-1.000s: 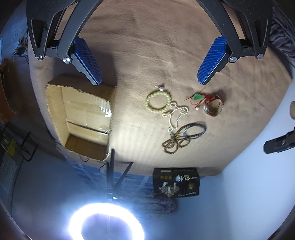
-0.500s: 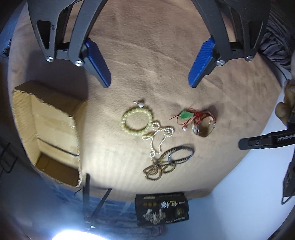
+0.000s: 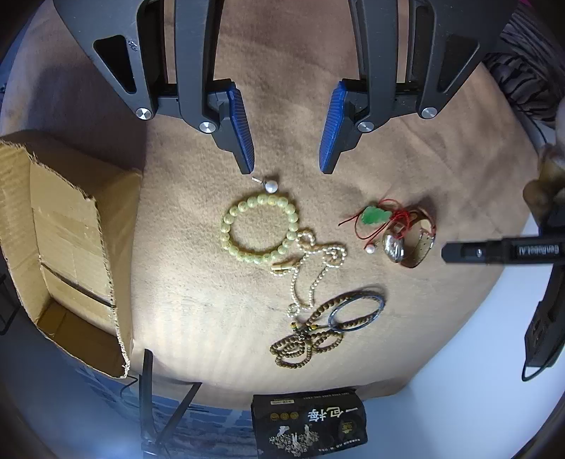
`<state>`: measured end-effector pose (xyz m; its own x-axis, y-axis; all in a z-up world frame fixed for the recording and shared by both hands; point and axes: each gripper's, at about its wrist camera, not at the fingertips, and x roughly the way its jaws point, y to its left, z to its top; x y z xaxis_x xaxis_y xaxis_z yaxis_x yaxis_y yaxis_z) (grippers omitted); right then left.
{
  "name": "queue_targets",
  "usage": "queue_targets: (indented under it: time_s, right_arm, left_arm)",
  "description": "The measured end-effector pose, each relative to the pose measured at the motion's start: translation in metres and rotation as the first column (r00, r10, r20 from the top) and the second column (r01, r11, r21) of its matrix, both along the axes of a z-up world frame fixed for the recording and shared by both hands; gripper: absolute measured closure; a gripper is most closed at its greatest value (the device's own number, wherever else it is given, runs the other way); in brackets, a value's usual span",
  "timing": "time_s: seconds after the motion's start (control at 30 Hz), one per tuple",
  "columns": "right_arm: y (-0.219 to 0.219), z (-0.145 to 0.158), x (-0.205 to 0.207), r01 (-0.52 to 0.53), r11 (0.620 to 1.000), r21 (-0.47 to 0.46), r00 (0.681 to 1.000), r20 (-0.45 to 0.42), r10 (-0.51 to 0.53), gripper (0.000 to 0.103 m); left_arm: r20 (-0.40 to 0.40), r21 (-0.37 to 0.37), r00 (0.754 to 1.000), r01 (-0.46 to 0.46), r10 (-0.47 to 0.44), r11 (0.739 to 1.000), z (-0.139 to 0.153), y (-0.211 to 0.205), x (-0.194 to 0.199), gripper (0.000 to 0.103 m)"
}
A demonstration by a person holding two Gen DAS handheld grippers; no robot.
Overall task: Organize jewelry
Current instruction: 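Grasp the brown-strap watch with the left tool while the right tool grasps the white pearl stud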
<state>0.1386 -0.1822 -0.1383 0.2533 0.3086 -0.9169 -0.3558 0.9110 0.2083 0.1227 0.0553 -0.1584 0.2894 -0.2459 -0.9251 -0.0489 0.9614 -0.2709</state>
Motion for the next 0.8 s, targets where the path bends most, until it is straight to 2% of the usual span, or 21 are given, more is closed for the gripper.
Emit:
queue_targets:
  time_s: [0.27,0.37,0.53,0.8]
  right_arm:
    - [0.002,-0.015,0.01,0.004,1.0,-0.031,1.0,-0.016,-0.005,0.07]
    - [0.002,-0.018,0.014,0.006,1.0,-0.03,1.0,-0.021,-0.006,0.075]
    - [0.011,-0.021,0.015,-0.017,0.999,-0.044,1.0,-0.018,0.016,0.076]
    - [0.018,-0.022,0.013,-0.059,0.994,-0.095,0.998,0.003,0.06,0.082]
  left_arm:
    - [-0.021,-0.021,1.0,-0.004,0.004,1.0,-0.011,0.003,0.01,0.066]
    - [-0.03,-0.022,1.0,-0.004,0.003,1.0,-0.015,0.002,0.015,0.069]
    - [-0.055,-0.034,0.998,-0.004,0.002,0.999,-0.025,0.0,0.019,0.07]
    - [-0.076,-0.017,0.997,0.004,-0.005,1.0,-0.034,0.0,0.023,0.084]
